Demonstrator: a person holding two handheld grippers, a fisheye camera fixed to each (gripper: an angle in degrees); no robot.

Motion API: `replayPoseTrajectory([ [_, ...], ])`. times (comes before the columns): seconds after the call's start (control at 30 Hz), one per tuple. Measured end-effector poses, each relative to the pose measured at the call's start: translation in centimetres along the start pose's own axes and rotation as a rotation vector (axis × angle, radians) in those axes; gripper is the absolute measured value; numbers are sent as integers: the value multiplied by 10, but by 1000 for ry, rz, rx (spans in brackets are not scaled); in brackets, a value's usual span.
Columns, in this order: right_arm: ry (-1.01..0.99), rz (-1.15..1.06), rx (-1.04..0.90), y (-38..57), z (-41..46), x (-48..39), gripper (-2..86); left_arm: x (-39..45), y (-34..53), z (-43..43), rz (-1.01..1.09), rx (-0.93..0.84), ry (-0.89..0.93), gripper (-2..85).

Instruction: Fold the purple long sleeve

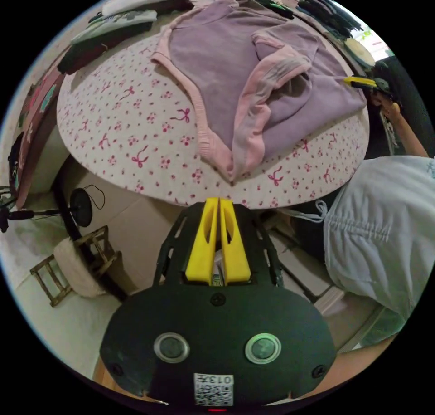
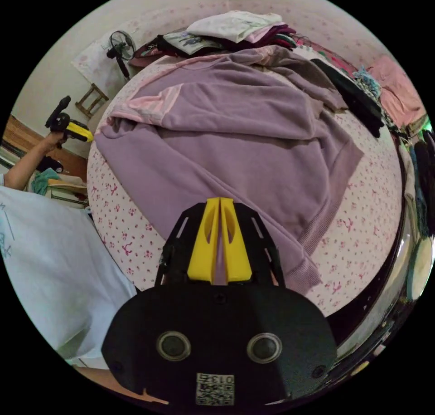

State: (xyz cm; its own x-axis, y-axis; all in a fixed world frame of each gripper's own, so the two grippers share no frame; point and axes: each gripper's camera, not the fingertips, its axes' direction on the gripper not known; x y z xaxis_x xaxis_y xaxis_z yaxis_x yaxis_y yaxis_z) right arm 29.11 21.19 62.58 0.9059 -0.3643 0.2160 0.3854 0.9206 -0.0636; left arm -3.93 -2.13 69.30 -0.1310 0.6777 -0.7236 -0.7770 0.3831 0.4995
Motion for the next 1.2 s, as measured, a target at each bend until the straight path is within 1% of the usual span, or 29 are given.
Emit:
replayPoseTrajectory([
  [0.03,15,20,25,4,-6,3,17,0,9,-6,-13,28,5,15],
  [0.1,73,139,116,27,-31,24,46,-4,21,-21,-67,107,9,32],
  [0.17,105,250,132,46,-42,47,67,-6,25,-41,-125,252,42,72],
  [0.27,73,324,99,65,-45,70,83,9,-4,-46,-80,343,130,108],
  [0.33,76,314,75,67,-41,72,86,26,-33,-40,-37,330,104,122],
  [0.37,66,305,56,65,-34,72,85,36,-54,-32,-12,297,83,125],
  [0.43,46,308,17,61,-19,72,77,50,-81,-15,29,232,96,118],
  [0.47,61,306,-18,59,-9,70,71,55,-96,0,26,162,85,100],
  [0.5,82,302,-12,57,-9,68,62,57,-100,5,20,142,66,91],
  [0.57,101,312,-30,55,-11,66,49,62,-103,3,21,123,22,38],
  [0.6,125,303,-9,56,-17,62,44,63,-101,0,22,133,3,35],
  [0.63,137,299,12,57,-20,59,43,65,-94,-8,16,183,-27,30],
  [0.7,174,299,84,63,-29,54,42,61,-81,-15,-38,254,-12,27],
  [0.77,172,320,115,68,-24,57,47,54,-70,-3,-93,316,8,29],
  [0.8,156,336,109,70,-14,61,54,53,-70,2,-104,319,15,31],
  [0.87,148,328,93,72,-1,65,63,50,-75,27,-139,263,77,47],
  [0.97,106,368,66,77,-9,77,73,44,-61,22,-237,308,119,73],
  [1.03,160,362,107,82,-21,75,71,50,-44,12,-265,381,82,73],
  [1.1,231,356,186,86,-35,71,71,66,-27,0,-266,474,-19,71],
  [1.17,242,335,241,85,-38,67,74,102,-16,-8,-239,583,-171,63],
  [1.2,233,333,269,81,-36,67,76,112,-18,-6,-210,592,-177,59],
])
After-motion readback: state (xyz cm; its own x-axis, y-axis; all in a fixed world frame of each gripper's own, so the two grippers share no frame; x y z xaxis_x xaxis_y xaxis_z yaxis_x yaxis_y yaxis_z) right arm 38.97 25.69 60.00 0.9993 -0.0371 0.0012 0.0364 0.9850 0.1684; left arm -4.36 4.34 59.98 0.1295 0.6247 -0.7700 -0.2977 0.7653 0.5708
